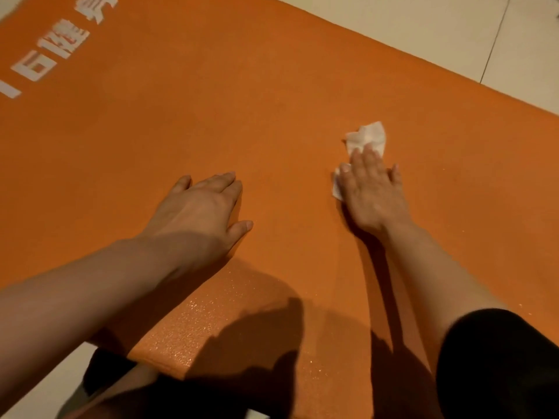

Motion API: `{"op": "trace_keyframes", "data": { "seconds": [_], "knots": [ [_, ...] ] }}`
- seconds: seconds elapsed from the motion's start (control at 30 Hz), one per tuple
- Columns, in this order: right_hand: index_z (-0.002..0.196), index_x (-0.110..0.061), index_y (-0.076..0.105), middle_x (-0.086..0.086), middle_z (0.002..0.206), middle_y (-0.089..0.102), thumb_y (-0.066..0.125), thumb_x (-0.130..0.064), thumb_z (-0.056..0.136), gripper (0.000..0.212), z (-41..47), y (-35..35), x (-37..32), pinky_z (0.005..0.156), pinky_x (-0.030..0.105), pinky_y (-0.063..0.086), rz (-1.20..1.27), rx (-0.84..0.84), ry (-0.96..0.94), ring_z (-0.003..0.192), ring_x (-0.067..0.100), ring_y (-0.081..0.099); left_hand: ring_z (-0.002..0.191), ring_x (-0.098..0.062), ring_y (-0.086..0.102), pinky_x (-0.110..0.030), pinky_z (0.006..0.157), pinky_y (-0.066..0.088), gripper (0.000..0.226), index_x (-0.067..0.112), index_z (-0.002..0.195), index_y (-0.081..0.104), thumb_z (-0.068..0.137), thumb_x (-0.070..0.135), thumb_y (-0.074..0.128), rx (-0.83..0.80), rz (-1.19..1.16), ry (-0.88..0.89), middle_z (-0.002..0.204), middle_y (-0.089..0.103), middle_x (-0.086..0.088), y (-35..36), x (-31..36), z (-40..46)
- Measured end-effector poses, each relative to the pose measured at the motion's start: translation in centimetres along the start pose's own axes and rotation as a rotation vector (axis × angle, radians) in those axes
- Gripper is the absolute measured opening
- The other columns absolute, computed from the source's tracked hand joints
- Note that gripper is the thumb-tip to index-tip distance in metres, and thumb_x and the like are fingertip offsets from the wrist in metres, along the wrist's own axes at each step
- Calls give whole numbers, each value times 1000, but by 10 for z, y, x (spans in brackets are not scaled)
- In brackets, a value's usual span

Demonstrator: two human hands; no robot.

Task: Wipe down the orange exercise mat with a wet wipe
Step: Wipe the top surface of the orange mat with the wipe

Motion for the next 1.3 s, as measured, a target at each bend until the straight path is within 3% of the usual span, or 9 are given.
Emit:
{"op": "trace_keyframes", "data": {
  "seconds": [0.1, 0.27, 0.37, 0.63, 0.73, 0.93, 1.03, 1.17, 1.3],
  "knots": [
    [155, -10, 0, 8, 162, -12, 5, -45, 103, 63, -2, 4, -11, 117, 40, -14, 58, -6, 58, 149, 18, -13, 148, -11, 6, -41, 121, 5, 71, 20, 154, 12, 97, 56, 35, -1, 2, -21, 162, 5, 3, 3, -1, -8],
    [156, -15, -1, 3, 162, -13, 4, -43, 103, 60, -22, 26, -140, 117, 39, -16, 115, -115, -318, 148, 14, -17, 147, -11, 11, -41, 120, 7, 71, 21, 154, 14, 96, 55, 38, 23, -15, -26, 162, 10, 3, 4, 1, -19],
    [155, -18, -1, -2, 162, -14, 5, -43, 104, 57, -43, 27, -165, 117, 37, -18, 205, -153, -404, 147, 8, -17, 147, -10, 13, -41, 120, 7, 71, 23, 154, 14, 95, 54, 39, 30, -39, -24, 161, 13, 4, 5, 1, -26],
    [156, -17, 3, 0, 162, -12, 2, -44, 103, 60, -64, 19, -8, 118, 42, -15, 107, -105, 12, 148, 10, -12, 147, -11, 10, -44, 119, 4, 73, 20, 154, 14, 95, 58, 36, -1, 6, -13, 162, 8, 4, 4, -5, -41],
    [156, -14, 2, 5, 162, -11, -4, -49, 99, 67, -64, 28, -34, 118, 42, -15, 91, -125, -12, 148, 15, -14, 147, -12, 11, -46, 119, 5, 74, 19, 154, 16, 95, 58, 37, 2, 8, -2, 162, 10, 3, 8, -5, -47],
    [156, -19, 1, -2, 162, -12, 4, -44, 104, 58, -97, 35, -160, 117, 38, -20, 225, -171, -372, 147, 7, -14, 146, -11, 16, -49, 119, 8, 74, 20, 153, 19, 92, 57, 41, 24, -23, 43, 160, 17, 3, 8, -4, -59],
    [155, -22, 2, -5, 162, -9, 4, -40, 104, 55, -102, 32, -126, 118, 41, -17, 184, -173, -319, 147, 5, -12, 147, -8, 9, -47, 119, 4, 75, 22, 154, 15, 93, 59, 38, -1, -8, 26, 161, 10, 6, 12, -10, -63],
    [156, -18, 4, -1, 163, -8, 3, -42, 103, 58, -109, 31, -48, 116, 39, -17, 174, -107, -2, 148, 9, -11, 148, -8, 6, -46, 120, 2, 76, 22, 154, 13, 93, 59, 39, -30, -8, 21, 162, 6, 8, 14, -16, -68],
    [156, -15, 5, 3, 163, -8, 3, -44, 102, 62, -109, 44, -96, 115, 40, -18, 190, -148, -50, 148, 12, -13, 148, -9, 8, -45, 120, 1, 76, 22, 154, 15, 93, 58, 41, -48, 9, 21, 162, 9, 6, 18, -17, -74]
  ]
}}
Point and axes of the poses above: each hand's wrist, its own z-axis towards the middle knuckle, its own y-axis out of the palm, x = y × z, the point moved 10 cm from there along z, towards the middle knuckle
